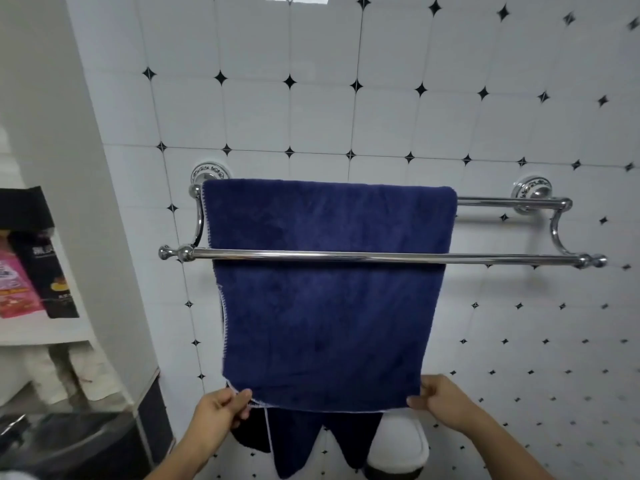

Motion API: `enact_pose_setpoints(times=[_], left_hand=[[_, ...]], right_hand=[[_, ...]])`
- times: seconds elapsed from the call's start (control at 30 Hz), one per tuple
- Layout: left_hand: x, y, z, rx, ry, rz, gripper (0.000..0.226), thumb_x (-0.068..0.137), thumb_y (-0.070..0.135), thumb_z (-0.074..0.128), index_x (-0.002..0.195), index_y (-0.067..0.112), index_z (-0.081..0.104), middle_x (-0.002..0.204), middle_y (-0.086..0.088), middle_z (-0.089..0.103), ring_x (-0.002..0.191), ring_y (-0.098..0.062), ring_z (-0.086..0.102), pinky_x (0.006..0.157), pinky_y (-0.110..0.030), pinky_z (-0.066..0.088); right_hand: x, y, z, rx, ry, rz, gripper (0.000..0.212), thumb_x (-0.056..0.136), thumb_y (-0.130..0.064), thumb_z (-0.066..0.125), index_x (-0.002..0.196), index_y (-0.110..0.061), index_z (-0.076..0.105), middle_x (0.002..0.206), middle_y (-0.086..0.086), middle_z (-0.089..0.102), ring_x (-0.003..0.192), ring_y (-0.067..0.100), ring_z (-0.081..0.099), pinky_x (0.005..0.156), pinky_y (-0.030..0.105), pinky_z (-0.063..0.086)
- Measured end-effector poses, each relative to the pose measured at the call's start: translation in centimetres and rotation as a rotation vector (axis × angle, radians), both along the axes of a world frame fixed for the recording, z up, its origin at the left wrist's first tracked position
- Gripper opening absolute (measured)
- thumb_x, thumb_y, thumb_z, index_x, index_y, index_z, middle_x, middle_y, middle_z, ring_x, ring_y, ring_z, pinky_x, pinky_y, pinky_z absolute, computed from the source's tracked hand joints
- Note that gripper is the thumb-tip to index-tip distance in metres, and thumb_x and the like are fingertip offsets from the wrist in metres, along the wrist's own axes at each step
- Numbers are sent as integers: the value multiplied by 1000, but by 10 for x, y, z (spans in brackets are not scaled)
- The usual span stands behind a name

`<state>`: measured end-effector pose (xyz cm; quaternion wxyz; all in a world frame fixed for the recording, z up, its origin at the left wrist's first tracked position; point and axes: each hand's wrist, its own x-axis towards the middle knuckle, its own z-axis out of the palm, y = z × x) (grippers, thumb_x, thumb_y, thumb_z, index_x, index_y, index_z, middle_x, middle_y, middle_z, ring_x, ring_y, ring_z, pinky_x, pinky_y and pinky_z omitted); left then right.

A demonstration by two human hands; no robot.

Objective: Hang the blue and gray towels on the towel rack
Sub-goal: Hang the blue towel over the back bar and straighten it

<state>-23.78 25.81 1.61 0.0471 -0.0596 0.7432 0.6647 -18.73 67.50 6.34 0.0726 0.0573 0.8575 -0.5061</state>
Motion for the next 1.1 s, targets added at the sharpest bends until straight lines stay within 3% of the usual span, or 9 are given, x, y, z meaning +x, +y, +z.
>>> enact_pose_setpoints(times=[0.07, 0.17, 0.23, 0.37, 0.5, 0.67, 0.83, 1.0, 1.1], left_hand=[[-5, -5, 27, 22, 57, -30, 3, 88, 12, 70, 91, 10, 72, 82, -2, 78, 79, -20, 72, 71, -28, 54], [-13, -10, 88, 96, 231, -132, 40, 72, 10, 75, 110, 18, 63, 104, -1, 76, 96, -20, 72, 79, -34, 56], [-16, -10, 129, 161, 336, -168, 49, 61, 11, 71, 109, 14, 63, 106, -6, 75, 98, -24, 69, 82, -39, 53], [-17, -12, 191, 323, 477, -173, 43, 64, 10, 48, 101, 20, 68, 91, 2, 71, 81, -16, 65, 73, -38, 45], [-15, -5, 219, 308, 567, -138, 17, 86, 22, 62, 98, 21, 73, 93, 11, 76, 89, -11, 68, 75, -26, 53], [-19, 2, 209, 270, 552, -164, 38, 72, 14, 75, 110, 13, 68, 103, 1, 77, 96, -17, 72, 77, -26, 56], [-26, -5, 187, 250, 475, -57, 34, 62, 25, 85, 93, 17, 77, 100, -8, 78, 91, -27, 74, 70, -30, 59], [-15, -4, 166, 150, 348, -120, 32, 73, 19, 79, 103, 13, 73, 104, -10, 76, 96, -30, 73, 73, -32, 60], [1, -9, 190, -94, 265, -265, 27, 83, 30, 71, 105, 15, 71, 101, -1, 78, 91, -18, 74, 72, -26, 59]], right_hand=[[-5, 2, 36, -113, 82, 49, 18, 81, -1, 73, 97, -8, 68, 97, -3, 76, 91, 15, 71, 78, 23, 53], [-13, 0, 98, -327, 306, -5, 42, 78, -11, 76, 119, -16, 66, 114, -1, 74, 105, 15, 70, 79, 24, 55], [-22, -4, 130, -425, 432, -56, 40, 77, -22, 75, 115, -13, 67, 110, 3, 76, 102, 21, 71, 75, 24, 56], [-39, -15, 164, -478, 557, -136, 30, 76, -24, 79, 104, -16, 74, 106, 2, 77, 101, 24, 71, 79, 34, 57], [-47, -23, 168, -448, 614, -191, 32, 69, -36, 82, 98, -23, 77, 104, -1, 77, 97, 25, 72, 80, 47, 53], [-50, -21, 160, -563, 642, -182, 43, 64, -33, 88, 101, -15, 76, 108, 3, 76, 100, 21, 72, 77, 26, 57], [-44, -6, 150, -538, 599, -184, 15, 77, -14, 78, 92, -17, 78, 100, 6, 78, 94, 25, 73, 76, 32, 60], [-20, -6, 142, -337, 506, -150, 28, 68, -32, 79, 91, -17, 79, 96, 7, 78, 89, 23, 75, 70, 28, 60], [-2, 1, 171, -77, 489, -126, 32, 74, -45, 75, 90, -17, 77, 82, 2, 78, 77, 12, 74, 64, 26, 58]])
